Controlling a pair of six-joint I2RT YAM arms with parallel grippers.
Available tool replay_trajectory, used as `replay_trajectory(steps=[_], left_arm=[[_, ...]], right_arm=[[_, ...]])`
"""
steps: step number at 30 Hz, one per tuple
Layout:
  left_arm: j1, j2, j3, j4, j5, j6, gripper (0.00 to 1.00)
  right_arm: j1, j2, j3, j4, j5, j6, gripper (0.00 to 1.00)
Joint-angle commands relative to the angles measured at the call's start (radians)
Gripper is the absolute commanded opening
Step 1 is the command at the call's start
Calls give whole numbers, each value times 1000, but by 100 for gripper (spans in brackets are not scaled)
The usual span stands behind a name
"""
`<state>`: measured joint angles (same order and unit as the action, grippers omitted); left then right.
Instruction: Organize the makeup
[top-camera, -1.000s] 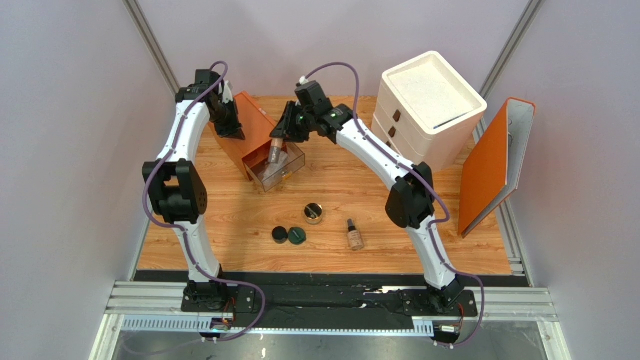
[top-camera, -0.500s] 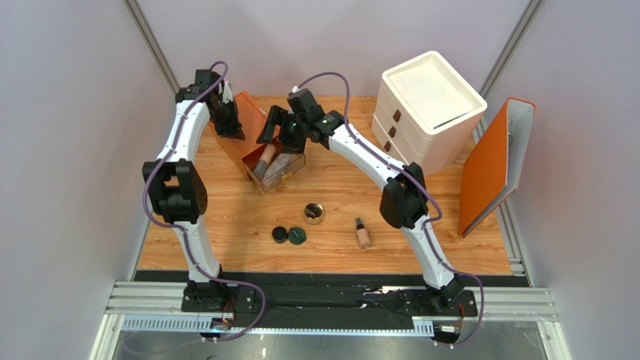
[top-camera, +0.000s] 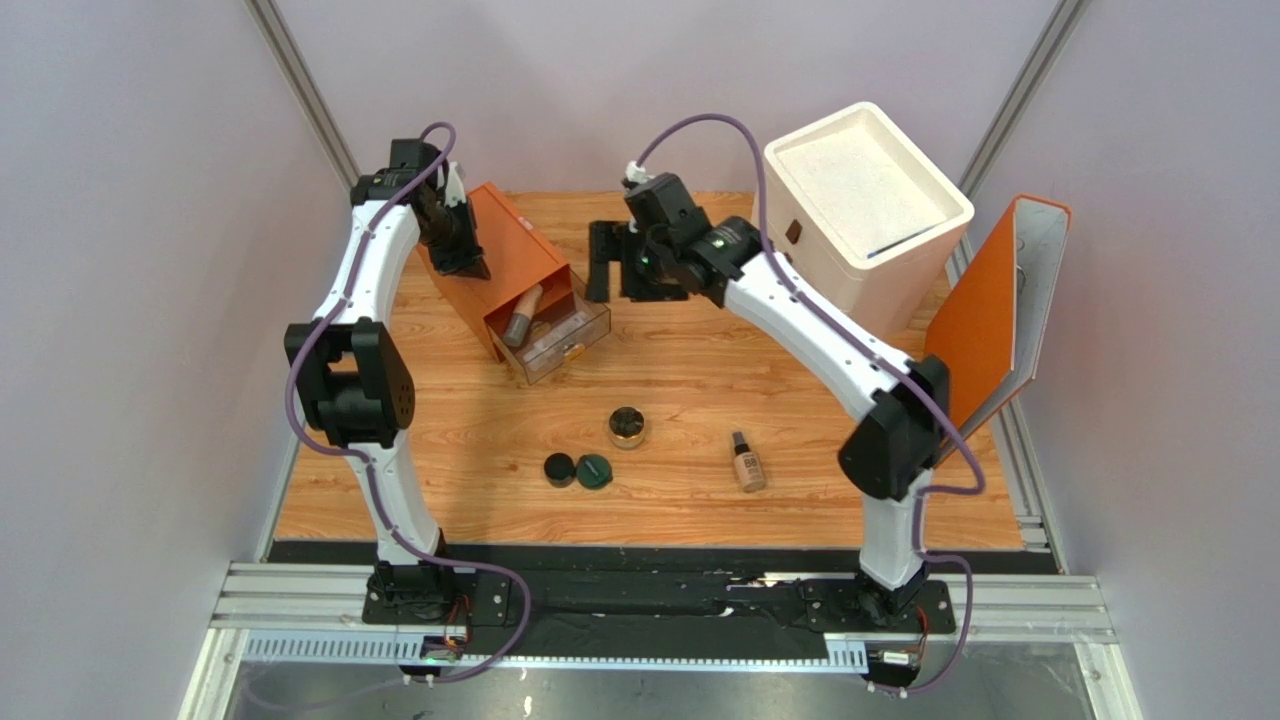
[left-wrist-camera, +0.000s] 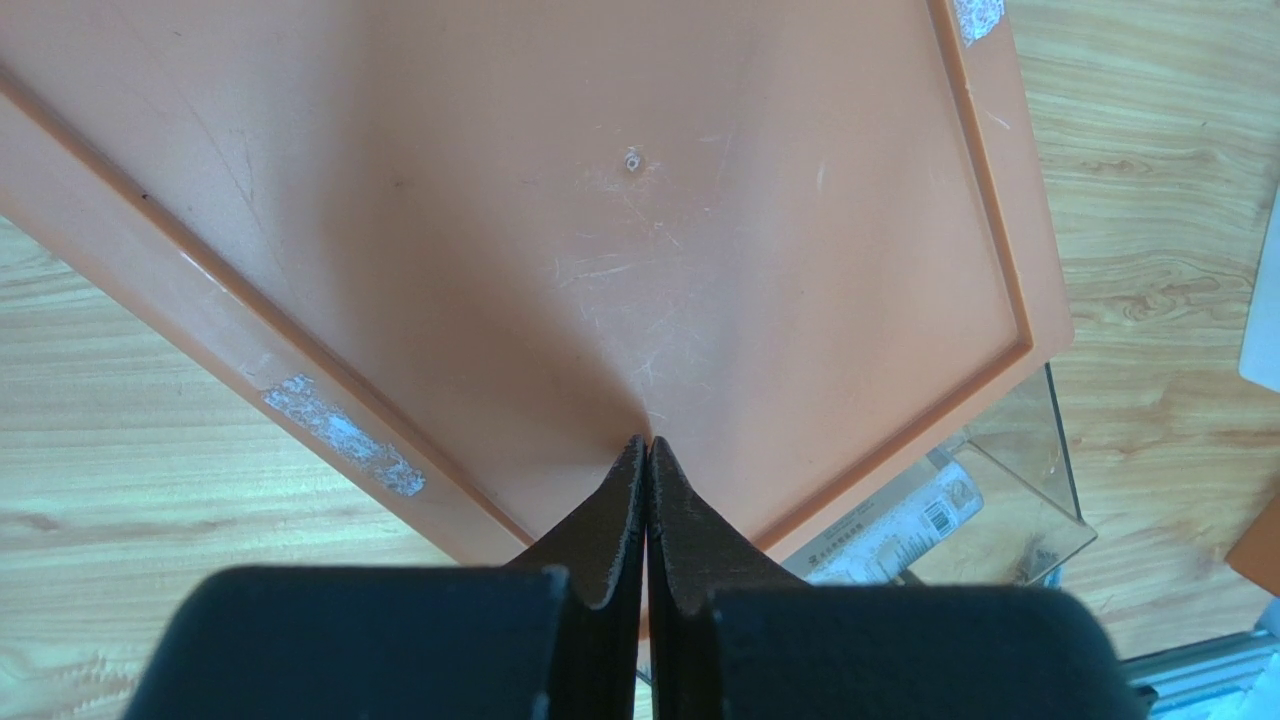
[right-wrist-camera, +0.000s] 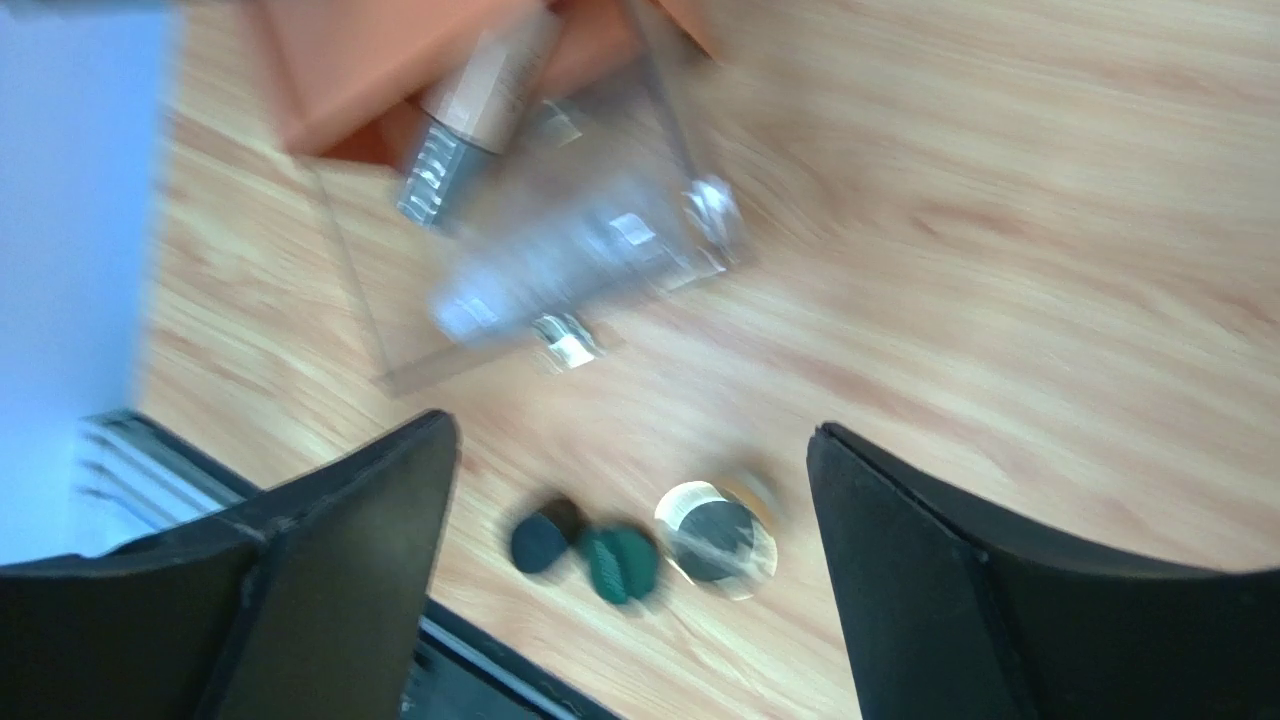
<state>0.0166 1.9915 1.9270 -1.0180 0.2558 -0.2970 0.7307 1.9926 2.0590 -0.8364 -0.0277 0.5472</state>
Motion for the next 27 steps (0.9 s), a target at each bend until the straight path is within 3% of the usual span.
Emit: replay_trajectory(steps=[1,6,10,18,26,27], left_arm=[[5,33,-13,-67,-43,33,0],[5,38,-14,-64,-32,32,0],[5,38,-20,-65,-35,38,0],[6,52,-13,-65,-27,42,0],[6,53,-29,-67,-38,48,0],[5,55,-29,-67,-38,50,0]], right_arm=[[-17,-156,-262,-199,196,-184,92],[-60,-248,-613,-293,203,-168,93],[-62,-313,-776,-288,189,-152,92],[-62,-347,-936,-202,170,-135,90],[-62,-281,-1023,-52,51,-139,83],[-62,-270,-1025,-34,43,-136,78]])
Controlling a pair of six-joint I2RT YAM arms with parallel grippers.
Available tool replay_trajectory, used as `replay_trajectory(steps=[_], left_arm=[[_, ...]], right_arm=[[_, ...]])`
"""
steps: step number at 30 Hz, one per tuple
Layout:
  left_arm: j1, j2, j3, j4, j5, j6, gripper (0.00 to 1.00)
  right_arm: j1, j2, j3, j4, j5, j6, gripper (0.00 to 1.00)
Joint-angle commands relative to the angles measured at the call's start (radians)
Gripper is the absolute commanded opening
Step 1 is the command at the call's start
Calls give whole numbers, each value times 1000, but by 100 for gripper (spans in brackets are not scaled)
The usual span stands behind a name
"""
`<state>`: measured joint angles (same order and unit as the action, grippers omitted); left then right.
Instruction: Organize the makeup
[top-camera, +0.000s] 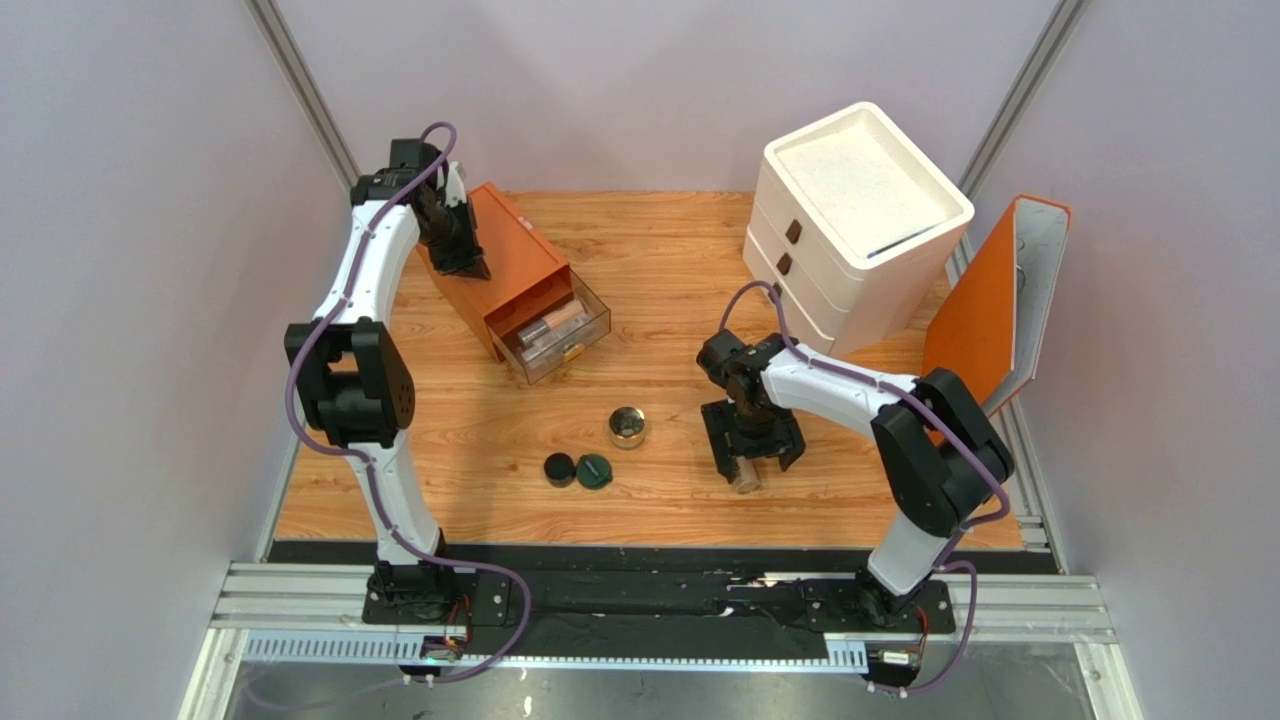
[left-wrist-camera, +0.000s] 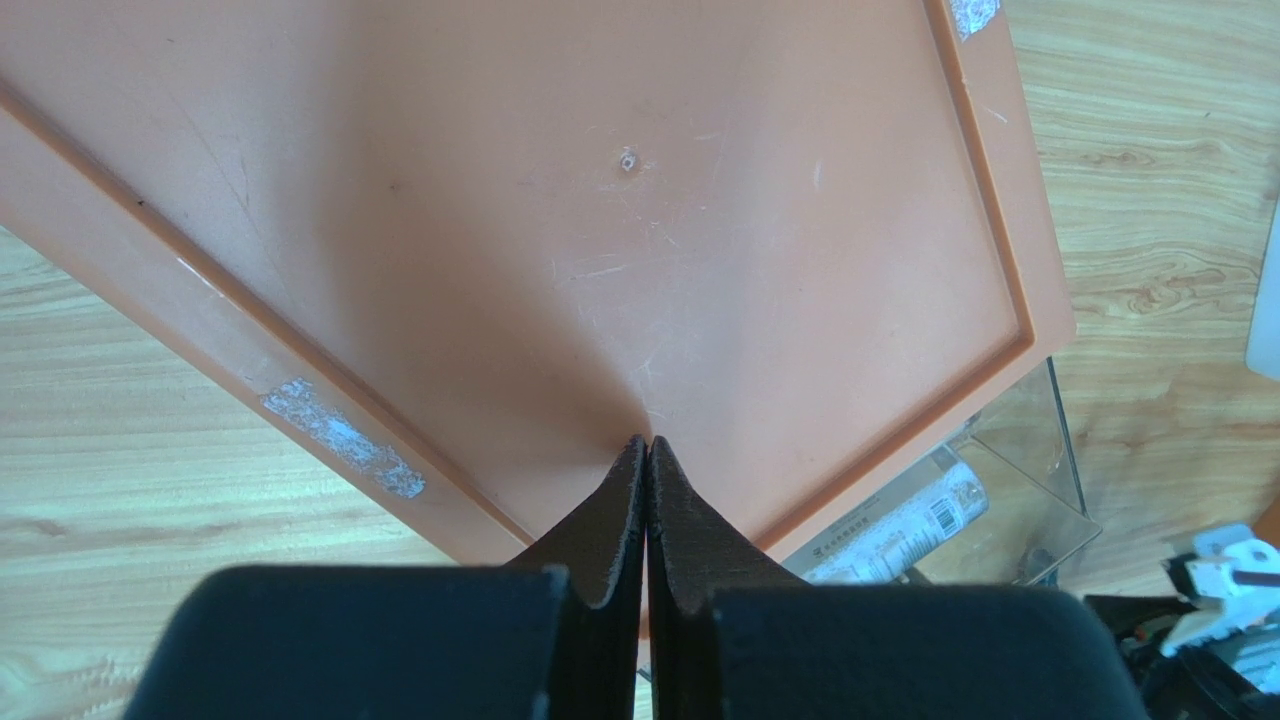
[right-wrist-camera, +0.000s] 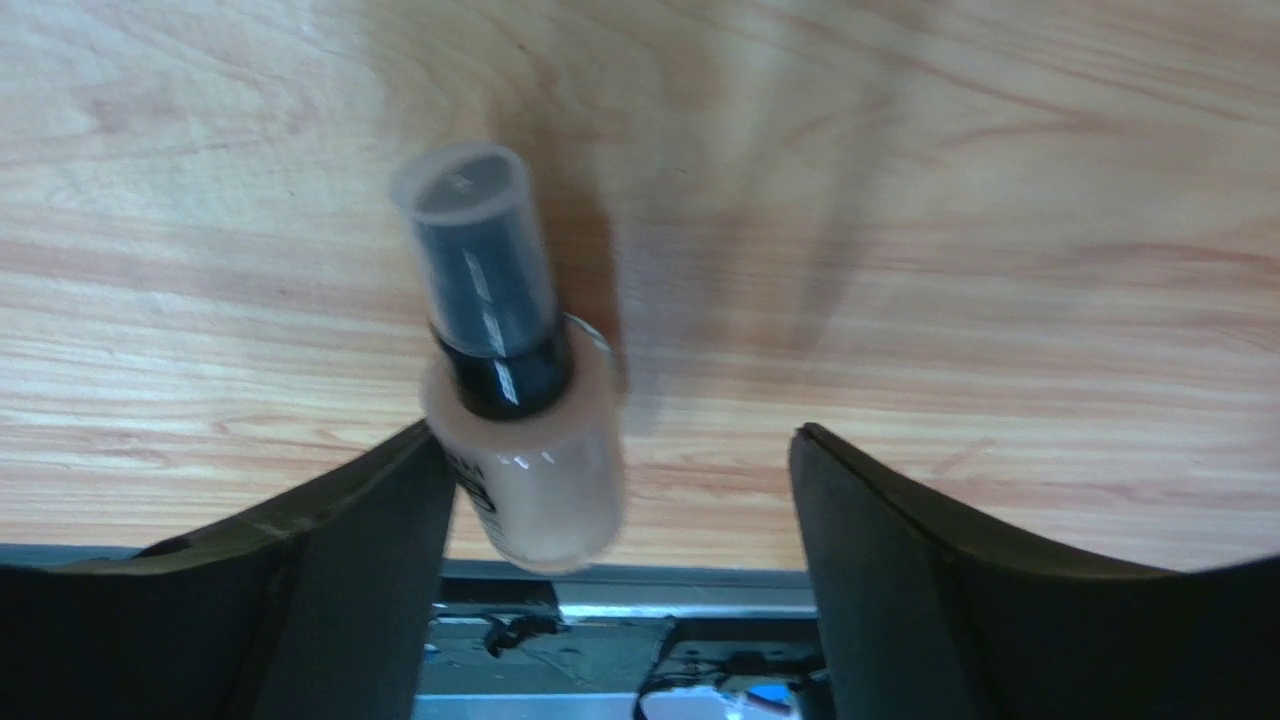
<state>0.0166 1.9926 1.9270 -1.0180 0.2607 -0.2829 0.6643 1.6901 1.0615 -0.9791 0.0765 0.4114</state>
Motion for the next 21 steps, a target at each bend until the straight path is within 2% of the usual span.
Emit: replay_trajectory(steps=[1,2,3,6,8,12,14,16,21], left_arm=[[6,54,-29,-67,-46,36,0],[5,54,-31,-67,-44,37,0],[5,54,-31,-68,-49,36,0],[5,54,-28,-68,-48,36,0],[6,54,-28,-67,-44,34,0],[6,54,-28,-67,-44,33,0],[5,54,-25,-70,-44,33,0],[5,55,-23,-70,-43,33,0],[6,57,-23,-68,-31,30,0]], right_arm=[[4,37,-31,114,-63,1,61],[4,42,-26,115,-63,0,35],[4,48,-15,106,-63,6,15],[4,42,30,74,-35,-12,0],[4,31,67,45,-17,-25,0],[4,25,244,-4,-10,-40,0],[4,39,386,-21,-23,-36,0],[4,71,545,-21,-58,-19,0],[4,177,816,23,-240,52,0]])
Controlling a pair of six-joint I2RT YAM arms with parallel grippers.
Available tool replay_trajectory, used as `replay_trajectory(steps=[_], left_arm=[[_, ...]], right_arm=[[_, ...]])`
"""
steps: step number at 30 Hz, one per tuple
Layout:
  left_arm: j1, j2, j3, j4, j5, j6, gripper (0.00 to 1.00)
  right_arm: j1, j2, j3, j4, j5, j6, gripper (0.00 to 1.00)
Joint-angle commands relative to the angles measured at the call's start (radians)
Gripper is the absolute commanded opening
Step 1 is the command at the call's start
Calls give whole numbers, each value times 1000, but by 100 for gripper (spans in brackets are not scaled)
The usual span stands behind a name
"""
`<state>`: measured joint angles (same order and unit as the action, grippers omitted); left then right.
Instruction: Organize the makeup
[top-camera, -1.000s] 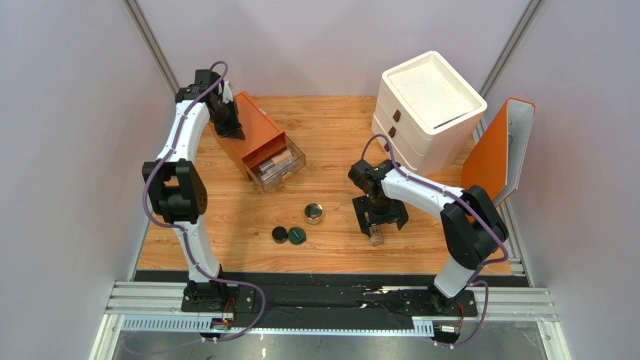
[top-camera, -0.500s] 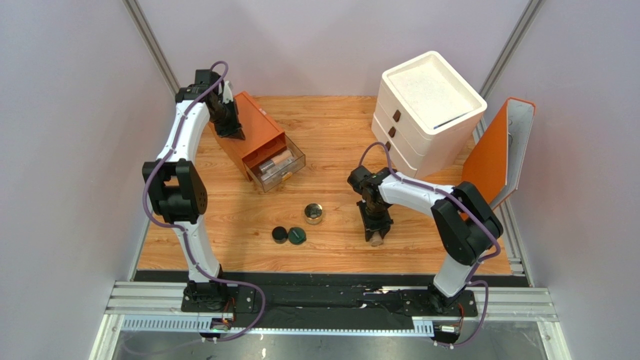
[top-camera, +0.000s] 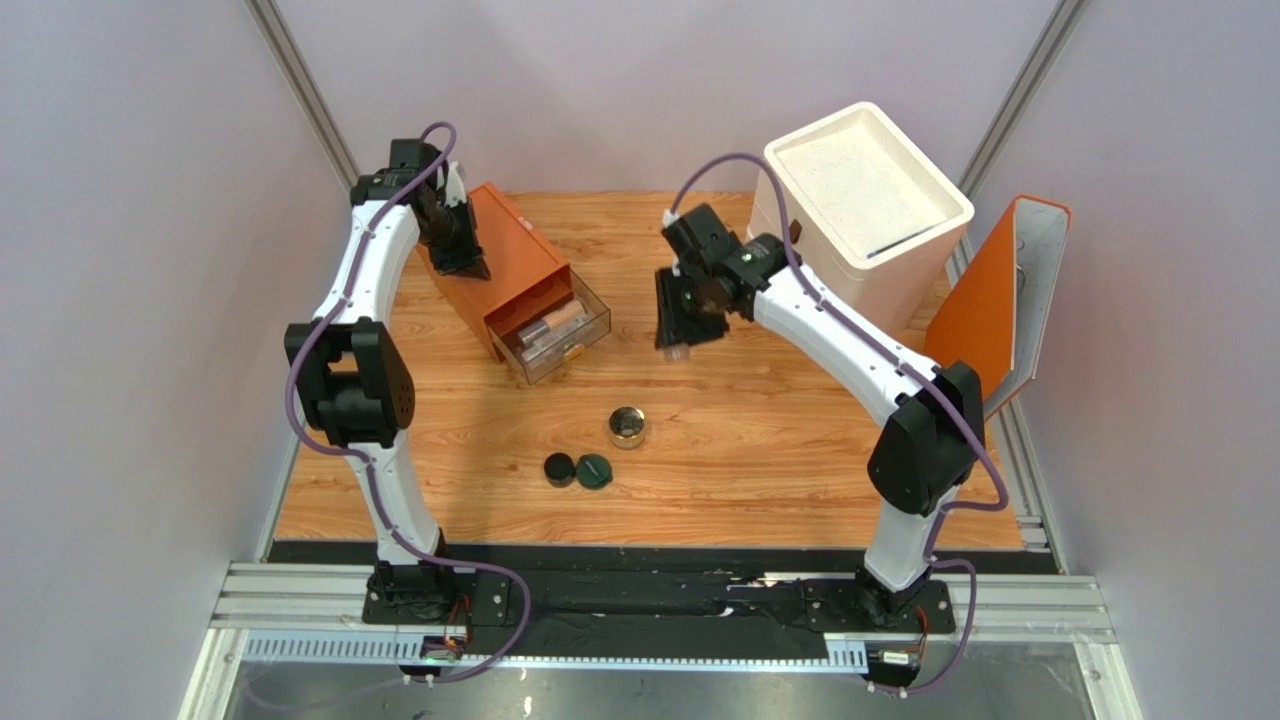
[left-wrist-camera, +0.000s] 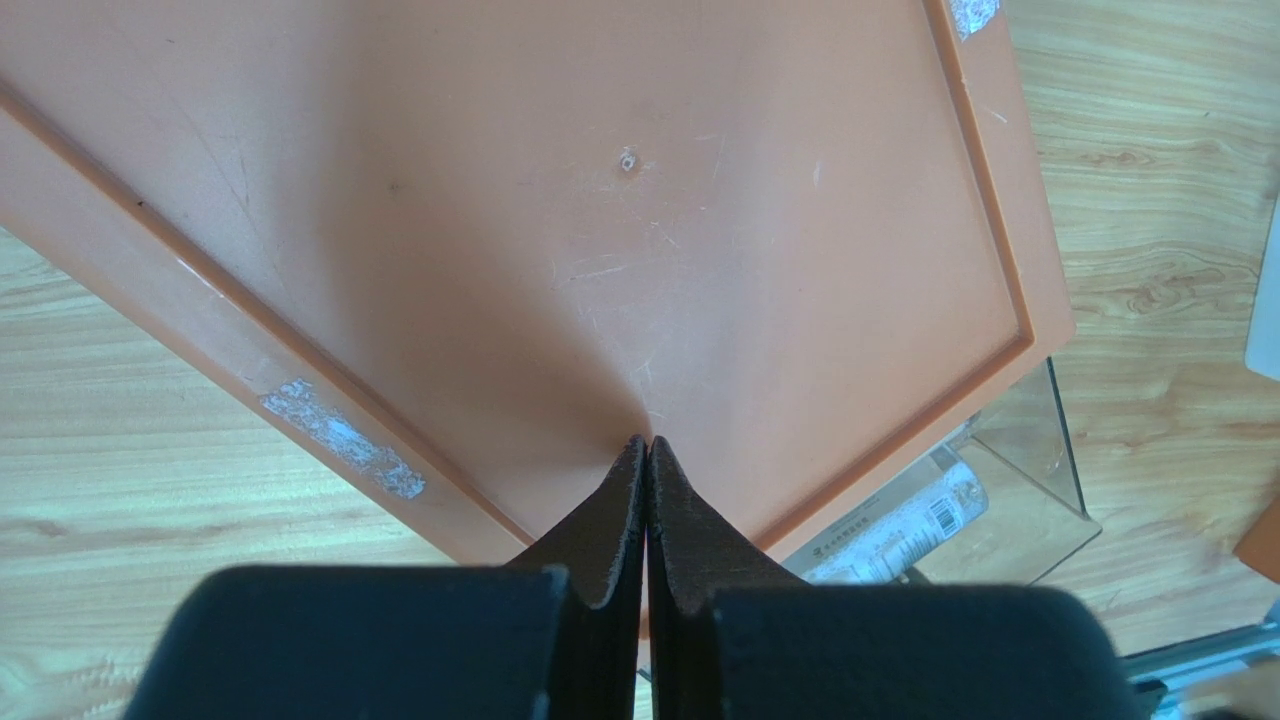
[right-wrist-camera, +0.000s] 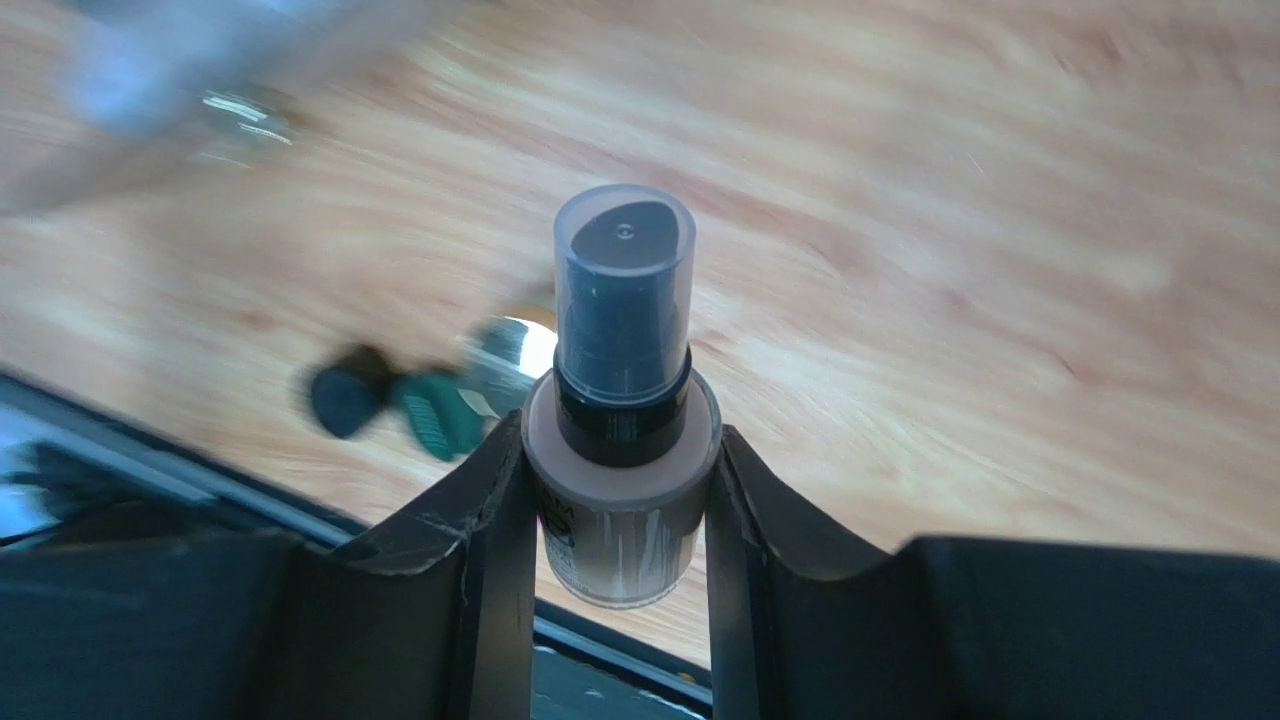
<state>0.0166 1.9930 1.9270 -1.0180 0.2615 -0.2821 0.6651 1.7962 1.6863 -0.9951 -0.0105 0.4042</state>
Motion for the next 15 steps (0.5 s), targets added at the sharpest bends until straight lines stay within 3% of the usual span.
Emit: replay_trajectory(steps=[1,8,15], left_arm=[[6,56,-22,-68,-31,31,0],[5,63,-3,-74,-25,31,0],[6,61,-19,-67,-5,26,0]], right_arm=[[4,96,223,50,-181,71,0],[8,270,412,235,-373,256,0],[30,414,547,374,-431,427,0]])
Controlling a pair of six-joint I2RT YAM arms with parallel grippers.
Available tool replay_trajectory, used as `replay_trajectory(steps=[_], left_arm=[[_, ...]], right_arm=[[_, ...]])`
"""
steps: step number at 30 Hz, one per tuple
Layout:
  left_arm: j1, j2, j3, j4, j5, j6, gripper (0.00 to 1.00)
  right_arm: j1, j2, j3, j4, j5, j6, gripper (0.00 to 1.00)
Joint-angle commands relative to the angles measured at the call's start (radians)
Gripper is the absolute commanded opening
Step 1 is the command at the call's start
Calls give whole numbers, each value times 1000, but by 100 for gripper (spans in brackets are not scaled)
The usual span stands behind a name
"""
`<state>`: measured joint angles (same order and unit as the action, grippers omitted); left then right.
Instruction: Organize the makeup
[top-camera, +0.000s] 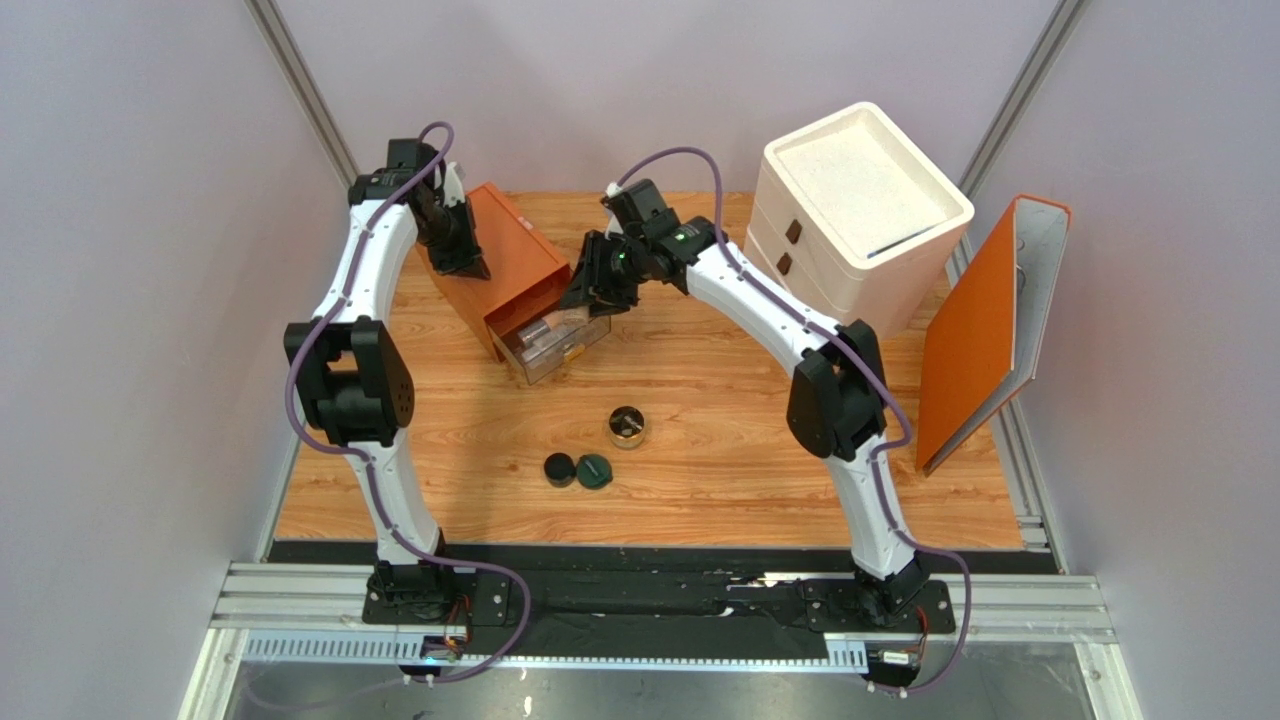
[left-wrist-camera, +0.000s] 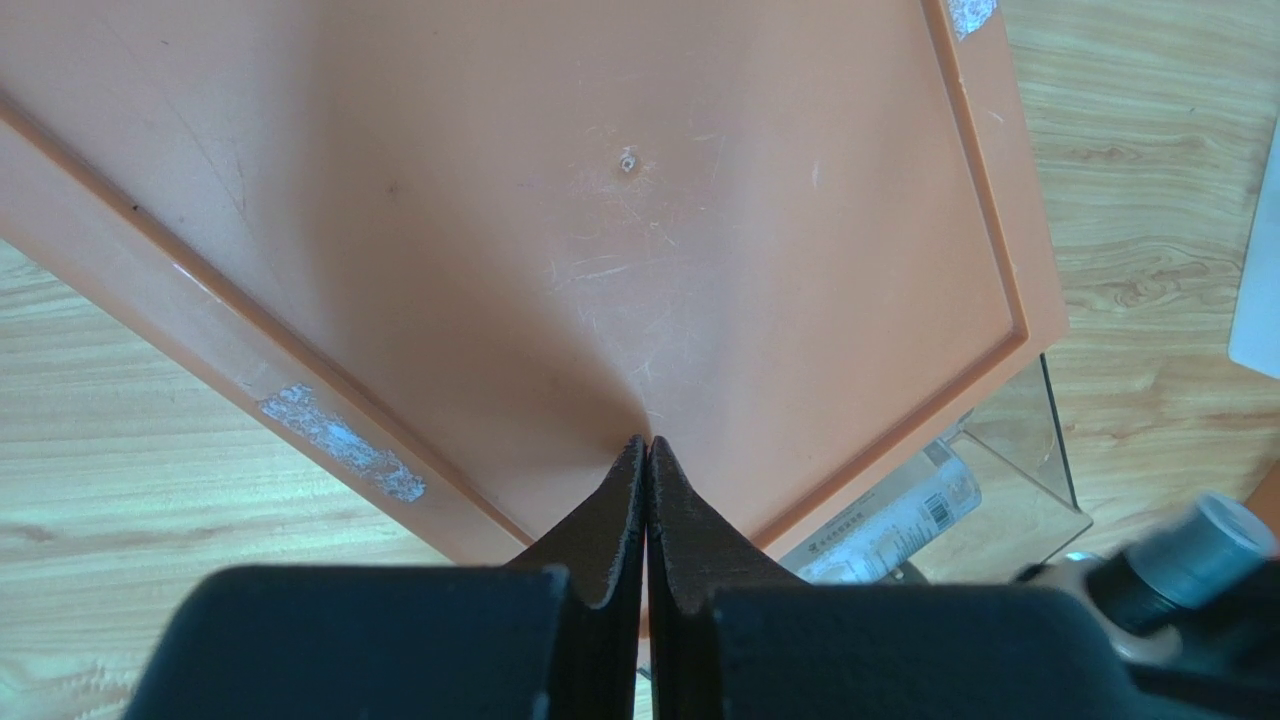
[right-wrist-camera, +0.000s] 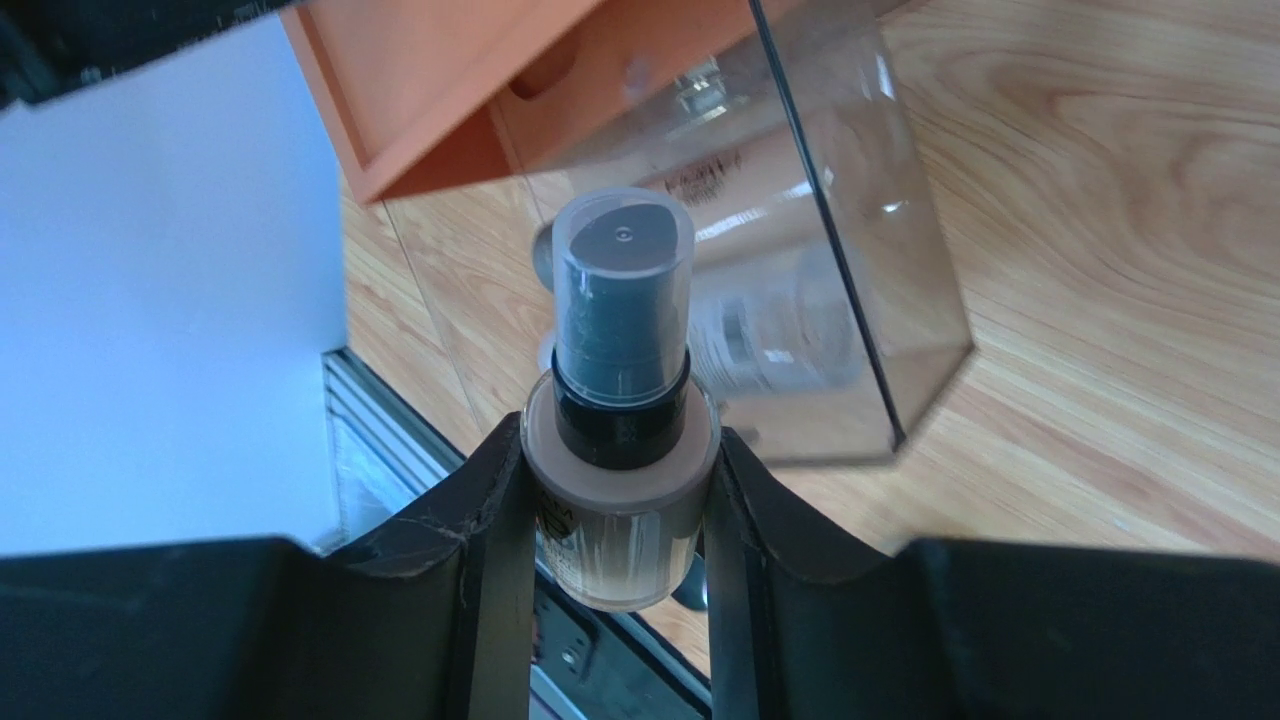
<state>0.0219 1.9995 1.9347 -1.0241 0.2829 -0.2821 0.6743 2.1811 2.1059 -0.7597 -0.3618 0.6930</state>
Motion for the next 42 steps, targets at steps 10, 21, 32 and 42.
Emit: replay_trajectory(steps=[10,21,32,42], left_arm=[[1,51,-25,-54,-21,27,0],[0,53,-26,-56,-22,26,0],[0,54,-28,-50,-25,29,0],[1,61,-19,-51,-19,27,0]], right_arm=[[38,132,168,168,-184,212,45],[24,-30,100,145,-49,142,73],[-25,-234,-270,155,-61,154,0],[-24,-164,-391,92,-184,184,0]])
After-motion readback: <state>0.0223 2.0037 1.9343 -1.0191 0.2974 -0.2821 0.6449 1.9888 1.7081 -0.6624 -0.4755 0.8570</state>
